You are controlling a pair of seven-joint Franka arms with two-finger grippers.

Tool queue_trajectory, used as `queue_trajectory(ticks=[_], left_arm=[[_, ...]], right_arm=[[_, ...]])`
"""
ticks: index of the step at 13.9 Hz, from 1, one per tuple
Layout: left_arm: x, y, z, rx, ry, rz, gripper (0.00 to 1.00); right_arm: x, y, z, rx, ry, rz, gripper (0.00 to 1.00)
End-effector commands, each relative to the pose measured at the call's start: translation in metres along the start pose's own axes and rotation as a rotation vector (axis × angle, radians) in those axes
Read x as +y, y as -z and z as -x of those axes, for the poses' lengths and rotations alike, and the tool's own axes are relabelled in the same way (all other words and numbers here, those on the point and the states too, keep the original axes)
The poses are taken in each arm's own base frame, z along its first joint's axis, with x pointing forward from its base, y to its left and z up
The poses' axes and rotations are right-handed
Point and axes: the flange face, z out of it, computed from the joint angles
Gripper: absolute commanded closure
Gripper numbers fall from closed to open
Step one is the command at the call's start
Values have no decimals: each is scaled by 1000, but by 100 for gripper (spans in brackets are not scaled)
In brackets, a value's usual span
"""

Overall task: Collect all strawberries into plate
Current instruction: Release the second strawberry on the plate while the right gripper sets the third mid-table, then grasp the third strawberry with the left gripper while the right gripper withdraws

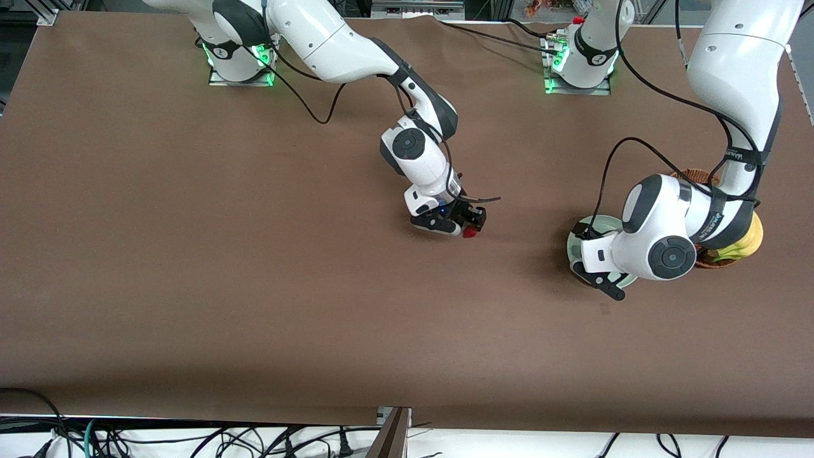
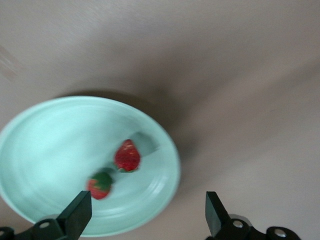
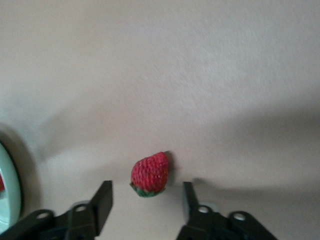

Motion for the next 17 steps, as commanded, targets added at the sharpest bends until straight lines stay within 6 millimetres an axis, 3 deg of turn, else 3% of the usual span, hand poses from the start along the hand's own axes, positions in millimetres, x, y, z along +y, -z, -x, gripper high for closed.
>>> queue_trajectory(ticks=[1,4,5,7,11,14,16,17], left_arm=[[33,10,0,-11,157,42,0],[59,7,-11,-4,292,72,0],[59,7,-15,26,310,75,0],[72,0,-25,101,349,136,0],[148,-6,-47,127,544,124,0],[193,-15,-65,206,611,42,0],[205,-27,-76,246,652,42,0],[212,-37,-80,252,664,55,0]], right_arm=[[-16,32,-39,-5,38,48,0],[-11,89,-109,-101,135,164,0],[-10,116,-130,-125,181,180,0],[7,162,-176,-177,248,208,0],[65,230,-247,-294,341,319,0],[108,286,-284,-380,422,400,0],[136,351,-312,-372,453,455,0],[151,373,-320,-378,447,466,0]])
